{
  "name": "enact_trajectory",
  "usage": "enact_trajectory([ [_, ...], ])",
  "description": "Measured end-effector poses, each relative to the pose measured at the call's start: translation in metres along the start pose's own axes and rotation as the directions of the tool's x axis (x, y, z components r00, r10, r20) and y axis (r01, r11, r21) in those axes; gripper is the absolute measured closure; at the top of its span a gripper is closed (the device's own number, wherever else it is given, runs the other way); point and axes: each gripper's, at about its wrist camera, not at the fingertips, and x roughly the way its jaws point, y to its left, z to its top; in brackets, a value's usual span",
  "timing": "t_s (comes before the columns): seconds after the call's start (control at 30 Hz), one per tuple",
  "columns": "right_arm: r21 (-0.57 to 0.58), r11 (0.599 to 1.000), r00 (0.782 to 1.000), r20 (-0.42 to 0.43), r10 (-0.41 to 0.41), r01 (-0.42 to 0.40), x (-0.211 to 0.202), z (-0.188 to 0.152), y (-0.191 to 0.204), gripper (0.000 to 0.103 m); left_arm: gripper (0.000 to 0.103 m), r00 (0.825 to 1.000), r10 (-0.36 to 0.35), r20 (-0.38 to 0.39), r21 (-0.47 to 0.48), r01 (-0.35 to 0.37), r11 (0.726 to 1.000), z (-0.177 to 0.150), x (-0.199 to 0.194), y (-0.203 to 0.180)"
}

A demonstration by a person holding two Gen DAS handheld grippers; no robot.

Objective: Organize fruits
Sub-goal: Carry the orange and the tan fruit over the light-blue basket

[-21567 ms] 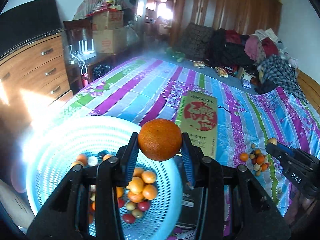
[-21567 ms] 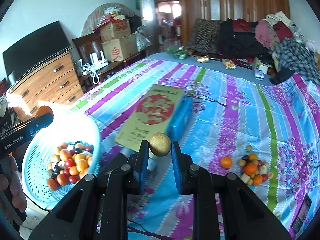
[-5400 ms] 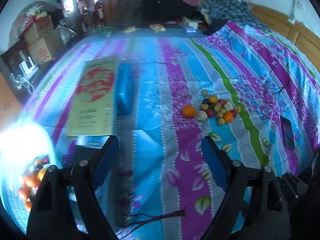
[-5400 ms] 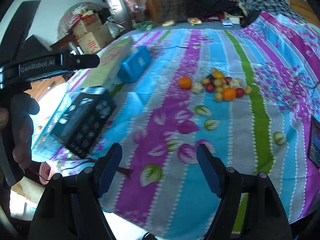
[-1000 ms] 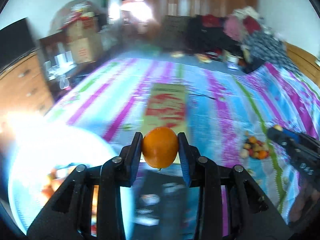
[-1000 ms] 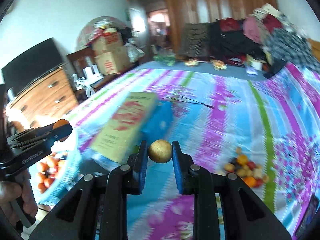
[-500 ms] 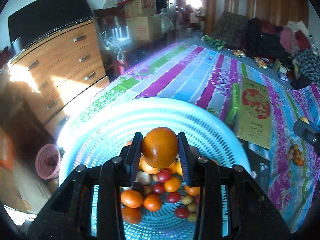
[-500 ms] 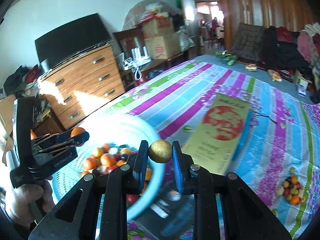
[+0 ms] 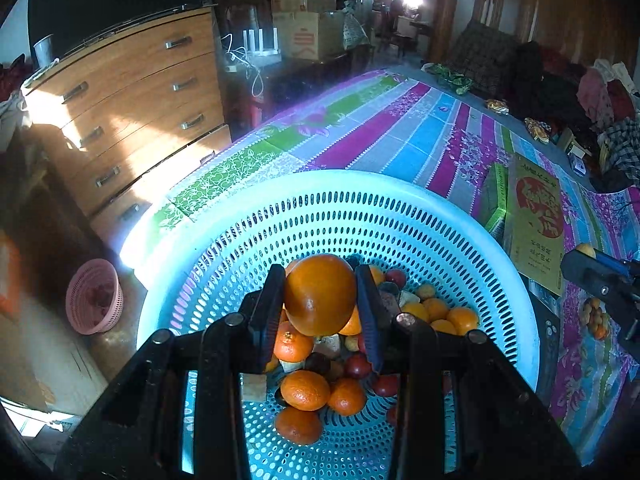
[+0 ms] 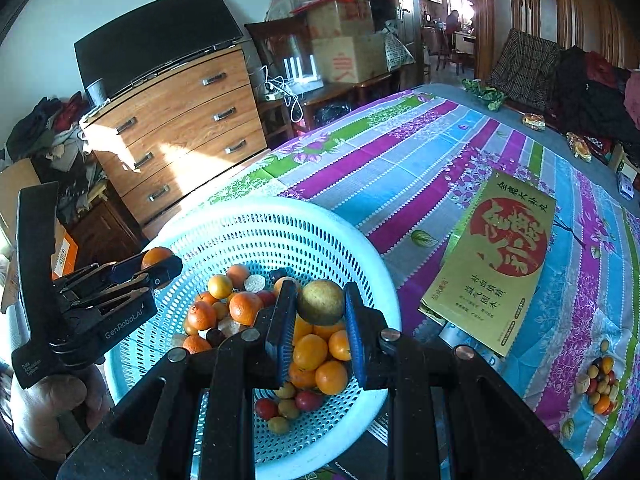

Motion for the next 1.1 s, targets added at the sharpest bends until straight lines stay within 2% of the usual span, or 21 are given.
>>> enact_trajectory([
  [1.1,-0.012,1.000,1.000,-0.010,-0.013,0.013,0.008,0.007,0.011,0.076,0.067,1.000,-0.018,-0.007,-0.019,0.018,1.000,0.005,0.004,0.021],
])
